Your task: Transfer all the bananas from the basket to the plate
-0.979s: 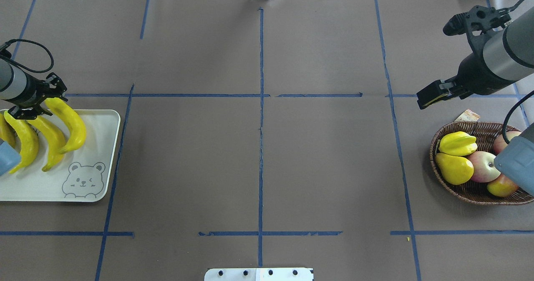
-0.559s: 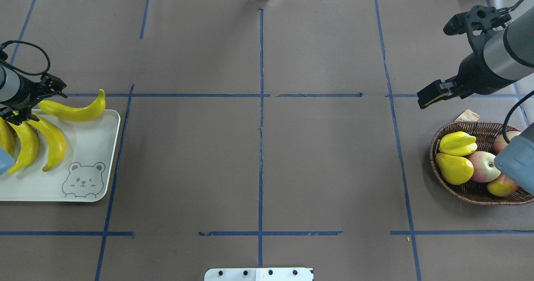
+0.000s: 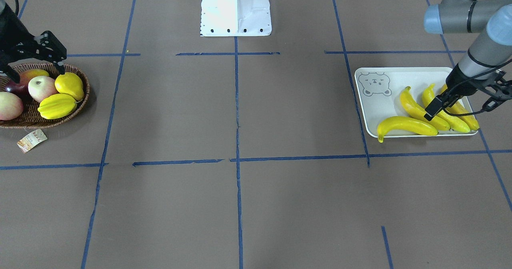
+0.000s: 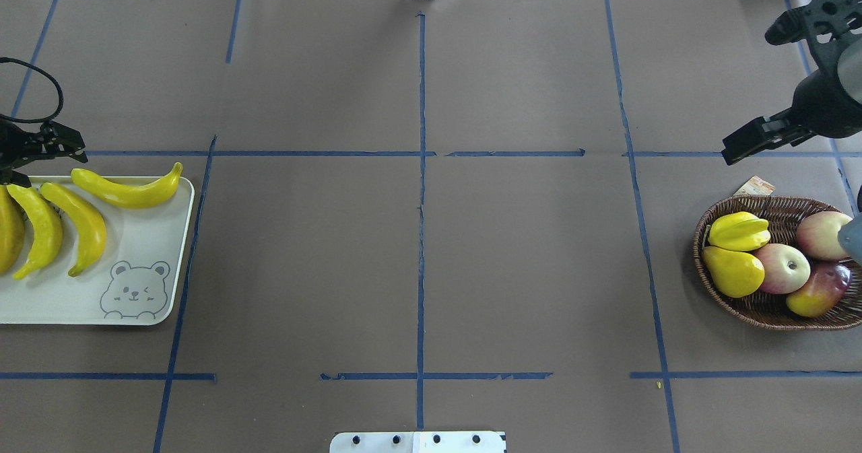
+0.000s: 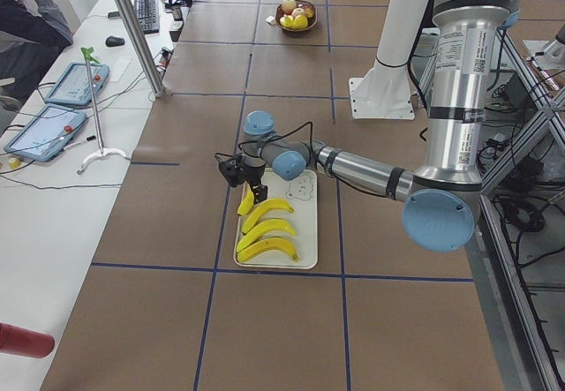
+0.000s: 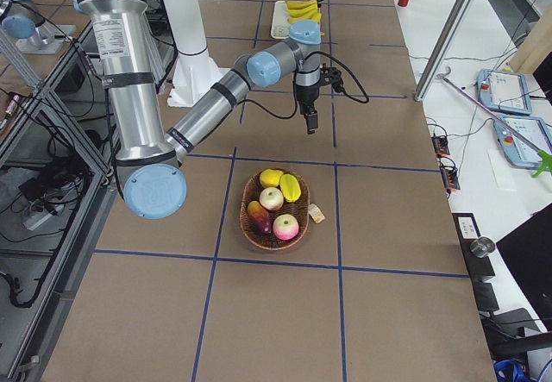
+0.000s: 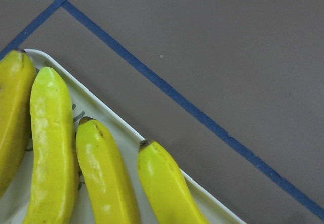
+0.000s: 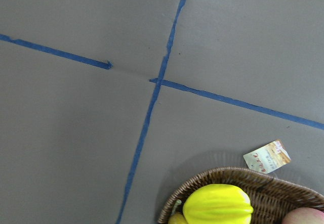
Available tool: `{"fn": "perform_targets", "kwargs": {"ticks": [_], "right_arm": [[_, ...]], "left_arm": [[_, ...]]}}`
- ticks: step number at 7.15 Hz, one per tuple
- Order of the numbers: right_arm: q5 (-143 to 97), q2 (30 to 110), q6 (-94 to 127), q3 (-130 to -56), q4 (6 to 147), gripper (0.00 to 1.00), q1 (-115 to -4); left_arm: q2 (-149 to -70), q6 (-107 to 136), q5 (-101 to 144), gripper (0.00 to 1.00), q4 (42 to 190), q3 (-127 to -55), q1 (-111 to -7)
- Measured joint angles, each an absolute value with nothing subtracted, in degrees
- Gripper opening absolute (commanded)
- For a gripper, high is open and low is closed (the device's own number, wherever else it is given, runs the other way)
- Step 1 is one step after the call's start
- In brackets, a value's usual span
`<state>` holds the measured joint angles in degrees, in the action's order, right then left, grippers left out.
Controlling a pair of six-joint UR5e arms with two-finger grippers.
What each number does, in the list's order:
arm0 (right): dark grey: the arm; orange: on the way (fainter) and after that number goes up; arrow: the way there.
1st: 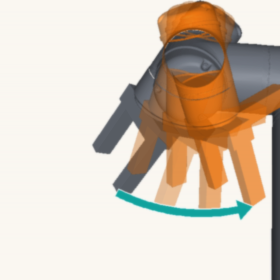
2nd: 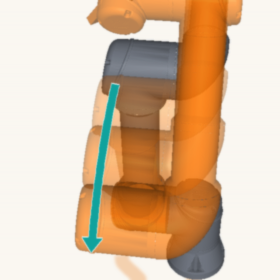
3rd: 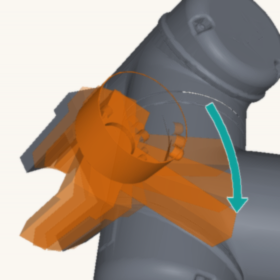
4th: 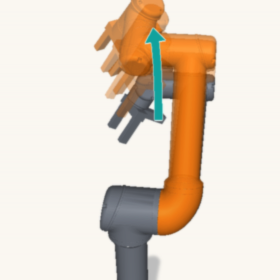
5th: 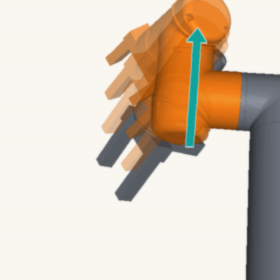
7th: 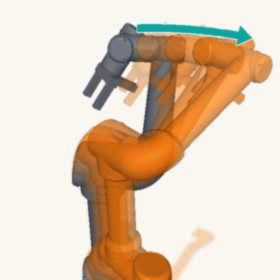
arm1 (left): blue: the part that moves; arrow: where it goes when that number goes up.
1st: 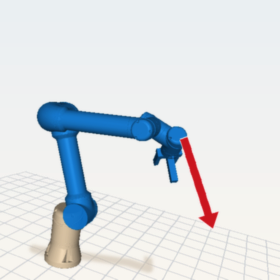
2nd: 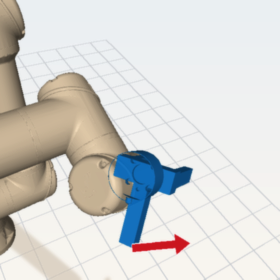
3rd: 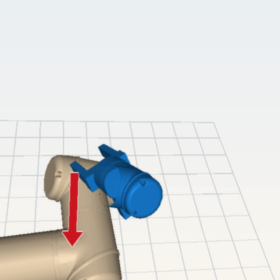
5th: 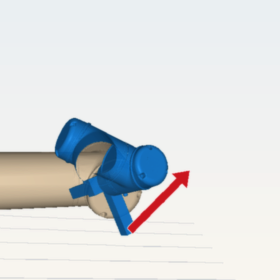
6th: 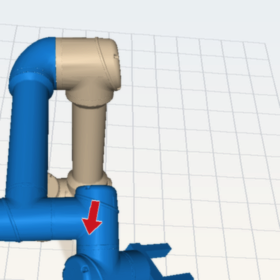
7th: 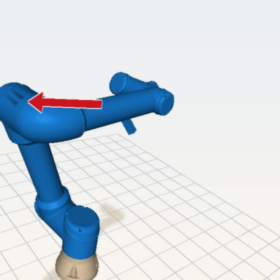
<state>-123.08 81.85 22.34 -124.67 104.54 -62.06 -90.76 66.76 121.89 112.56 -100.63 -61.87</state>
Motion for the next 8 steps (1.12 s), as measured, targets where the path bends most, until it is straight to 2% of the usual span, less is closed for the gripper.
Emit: {"fn": "perform_targets", "kwargs": {"ticks": [3,6,8], "right_arm": [[-129.4,89.01,2.09,-121.14,104.37,1.0,-73.98],[-134.57,96.13,-20.61,-113.39,104.03,0.99,-86.89],[-135.26,98.34,-24.43,-108.68,103.86,0.97,-91.75]], "left_arm": [[-88.49,38.68,127.64,1.0,111.0,-99.4,-70.23],[-88.53,7.86,127.9,1.0,98.86,-98.88,-80.03],[-88.35,-7.36,127.9,1.0,91.61,-98.68,-84.88]]}}
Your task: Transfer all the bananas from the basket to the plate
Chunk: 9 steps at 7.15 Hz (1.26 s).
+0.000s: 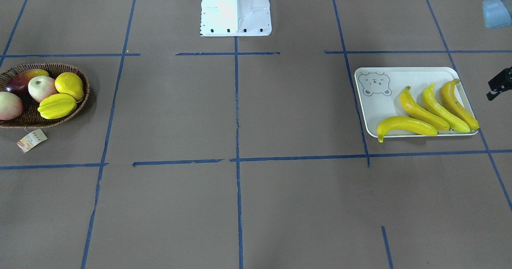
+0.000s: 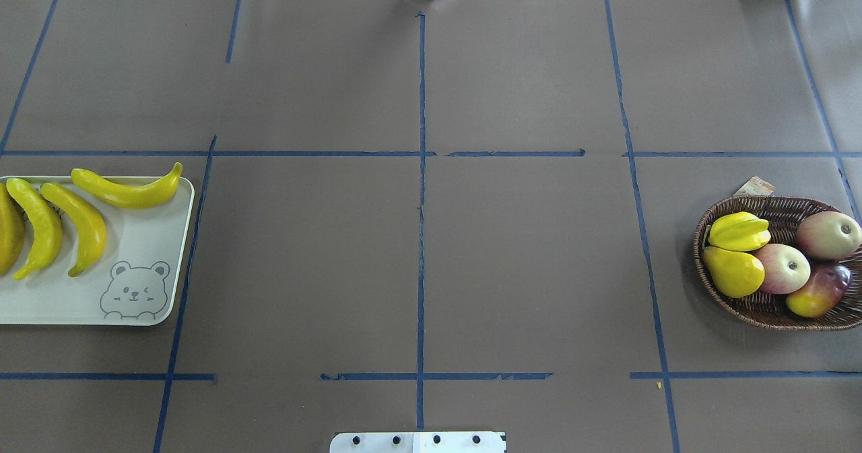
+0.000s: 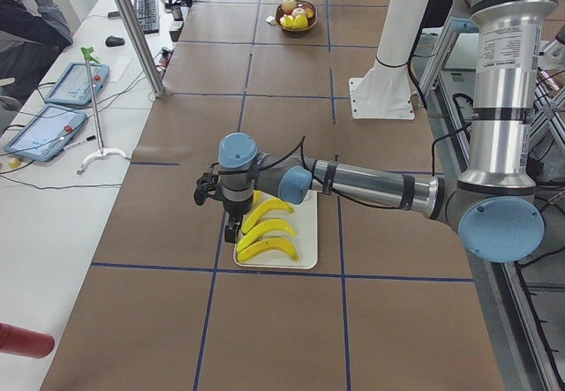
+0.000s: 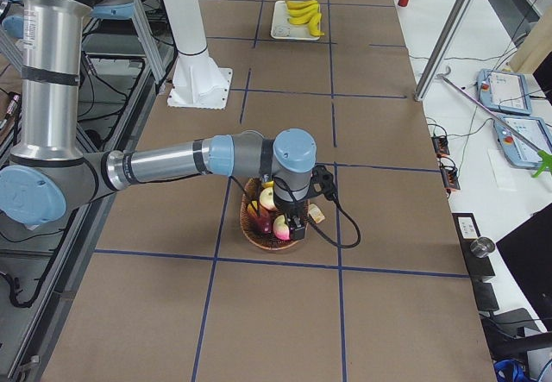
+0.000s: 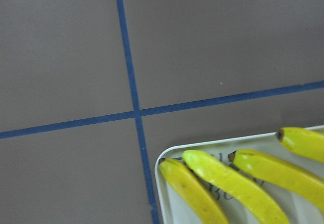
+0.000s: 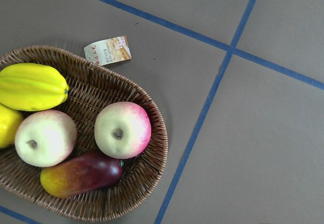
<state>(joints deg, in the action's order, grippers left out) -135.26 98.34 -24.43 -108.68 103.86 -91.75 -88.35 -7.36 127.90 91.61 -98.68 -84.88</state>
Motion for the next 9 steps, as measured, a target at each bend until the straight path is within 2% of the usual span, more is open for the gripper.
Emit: {"fn": "perform_targets", "kwargs": {"ticks": [4,9], "right_arm": [[-133.21,99.05,-7.37,-106.92,96.15,0.99,-88.85],[-132.79,99.42,-5.44,-106.87,94.49,0.99,-87.35]], "left_arm": [[-86.49,-13.99,128.16,1.0,85.99,-97.18,-87.58],[-84.67,-14.2,130.84,1.0,86.64,-96.56,-87.65]]}}
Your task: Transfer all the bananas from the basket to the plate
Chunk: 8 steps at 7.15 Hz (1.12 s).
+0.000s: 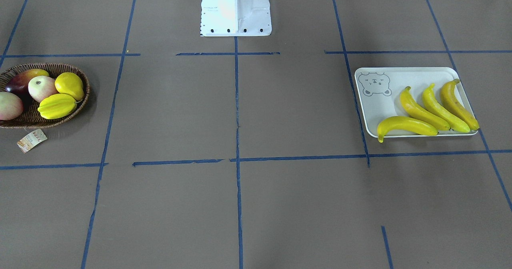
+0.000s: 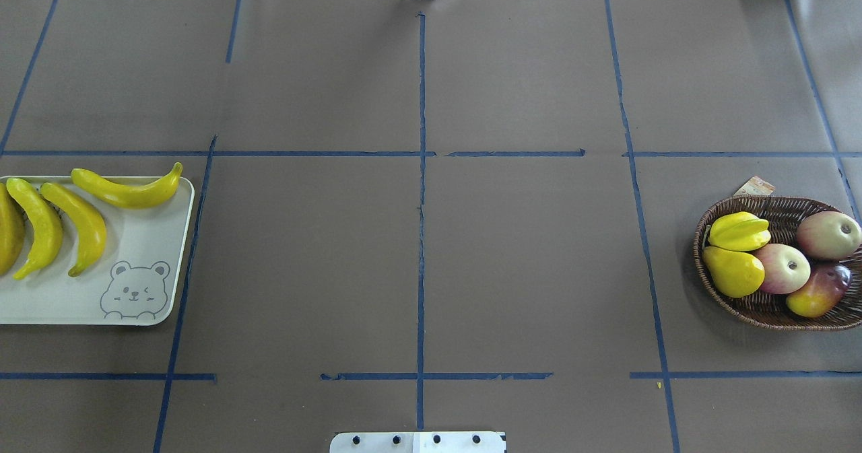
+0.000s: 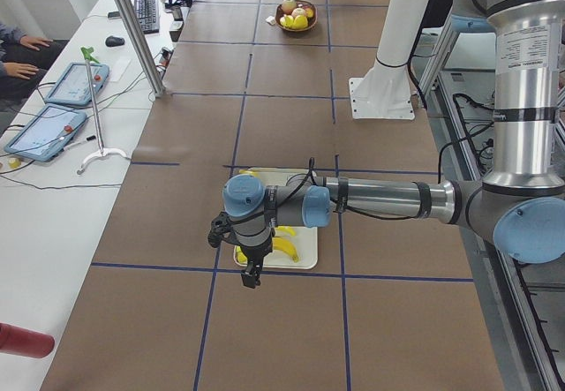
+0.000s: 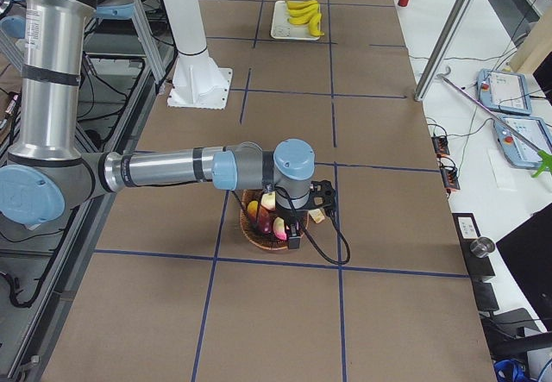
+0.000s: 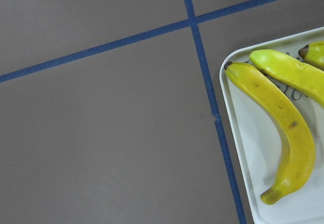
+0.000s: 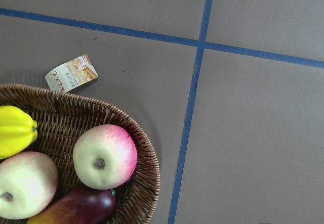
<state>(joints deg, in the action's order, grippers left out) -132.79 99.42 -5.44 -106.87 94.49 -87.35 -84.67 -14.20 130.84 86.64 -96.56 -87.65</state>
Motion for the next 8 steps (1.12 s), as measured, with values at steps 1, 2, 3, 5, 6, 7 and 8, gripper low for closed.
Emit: {"fn": "perform_targets", "kwargs": {"ticks": [1,2,3,5,6,7,8], "right_arm": [[-132.8,99.46,-5.5,-106.88,94.49,0.99,-87.34],[-132.82,99.48,-5.52,-106.87,94.48,0.99,-87.34],[-132.86,99.49,-5.53,-106.88,94.48,0.99,-87.3],[-132.89,99.49,-5.54,-106.88,94.48,0.99,-87.01],[-132.89,99.49,-5.52,-106.88,94.48,0.99,-86.77],[-132.89,99.49,-5.48,-106.88,94.48,0.99,-86.6],[-132.89,99.49,-5.46,-106.88,94.48,0.99,-86.5]], "left_arm": [[-84.47,-13.96,131.26,1.0,86.43,-96.44,-87.72],[-84.26,-12.26,131.48,1.0,86.3,-96.61,-87.79],[-84.2,-9.37,131.53,1.0,86.41,-96.73,-87.82],[-84.29,-6.64,131.37,1.0,86.84,-97.26,-87.79],[-84.39,-6.38,131.33,1.0,86.89,-97.62,-87.72],[-84.42,-6.36,131.32,1.0,86.91,-97.8,-87.68],[-84.45,-6.39,131.33,1.0,86.94,-97.9,-87.65]]}}
